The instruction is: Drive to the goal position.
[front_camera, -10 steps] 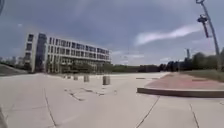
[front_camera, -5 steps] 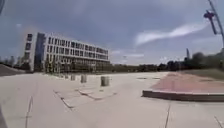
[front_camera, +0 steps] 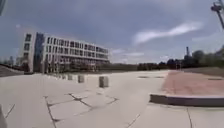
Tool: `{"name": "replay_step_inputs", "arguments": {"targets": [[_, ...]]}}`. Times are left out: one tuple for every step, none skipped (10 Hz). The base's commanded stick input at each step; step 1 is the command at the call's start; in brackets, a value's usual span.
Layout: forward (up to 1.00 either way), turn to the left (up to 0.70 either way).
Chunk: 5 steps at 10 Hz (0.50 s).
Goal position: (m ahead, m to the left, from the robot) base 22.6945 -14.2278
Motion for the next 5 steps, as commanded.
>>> {"name": "replay_step_inputs", "arguments": {"targets": [[1.00,0.00],[1.00,0.00],[1.00,-0.01],[1.00,-0.05],[1.00,-0.15]]}}
